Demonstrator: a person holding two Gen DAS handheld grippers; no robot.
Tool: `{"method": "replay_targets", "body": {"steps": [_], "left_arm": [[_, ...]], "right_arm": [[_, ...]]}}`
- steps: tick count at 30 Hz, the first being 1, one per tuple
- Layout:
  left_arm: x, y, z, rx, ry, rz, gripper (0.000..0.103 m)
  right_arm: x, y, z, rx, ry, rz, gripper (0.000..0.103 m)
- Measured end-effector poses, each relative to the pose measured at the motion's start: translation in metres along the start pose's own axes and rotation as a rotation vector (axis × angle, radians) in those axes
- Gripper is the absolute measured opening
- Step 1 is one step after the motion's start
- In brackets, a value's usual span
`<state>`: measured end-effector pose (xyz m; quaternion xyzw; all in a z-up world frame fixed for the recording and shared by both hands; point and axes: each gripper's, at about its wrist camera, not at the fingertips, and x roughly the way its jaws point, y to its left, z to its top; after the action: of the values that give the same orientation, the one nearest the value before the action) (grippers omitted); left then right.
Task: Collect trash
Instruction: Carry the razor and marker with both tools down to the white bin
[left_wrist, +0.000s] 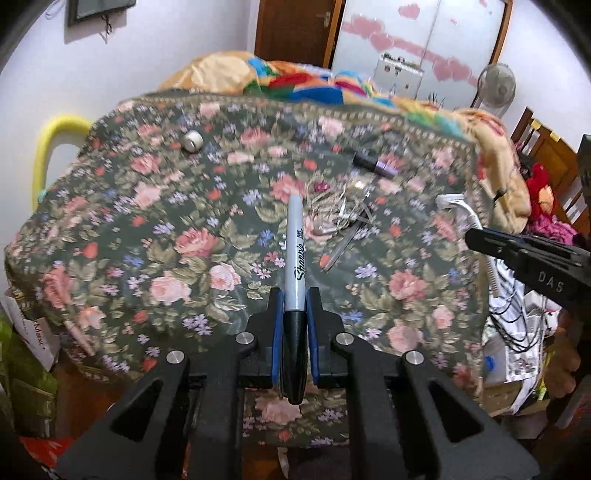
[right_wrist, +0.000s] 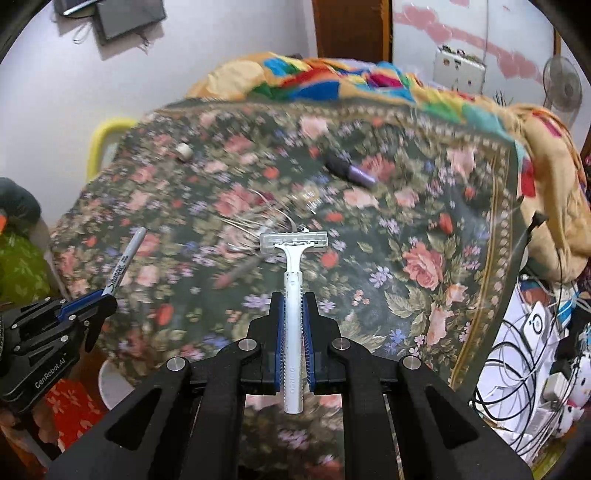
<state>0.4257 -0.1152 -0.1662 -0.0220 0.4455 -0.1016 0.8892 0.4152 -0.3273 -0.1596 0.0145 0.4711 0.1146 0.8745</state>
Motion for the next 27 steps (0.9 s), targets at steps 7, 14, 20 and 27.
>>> {"method": "replay_targets", "body": {"steps": [7,14,20,27], "left_arm": [[-0.067,0.016,-0.013,-0.021,-0.083,0.005,0.011],[-0.128,0.047,-0.041,-0.053,-0.159,0.077,0.011],[-0.174,0.086,-0.077,-0.114,-0.192,0.134,0.011],[-0.213,0.137,-0.128,-0.197,-0.189,0.228,0.011]], "right_arm": [[-0.054,0.041,-0.003,-0.056,-0.077,0.024,0.009],[-0.094,0.096,-0.014,-0.125,-0.135,0.069,0.009],[-0.109,0.149,-0.030,-0.185,-0.151,0.143,0.009],[-0.109,0.214,-0.052,-0.275,-0.126,0.234,0.009]]}}
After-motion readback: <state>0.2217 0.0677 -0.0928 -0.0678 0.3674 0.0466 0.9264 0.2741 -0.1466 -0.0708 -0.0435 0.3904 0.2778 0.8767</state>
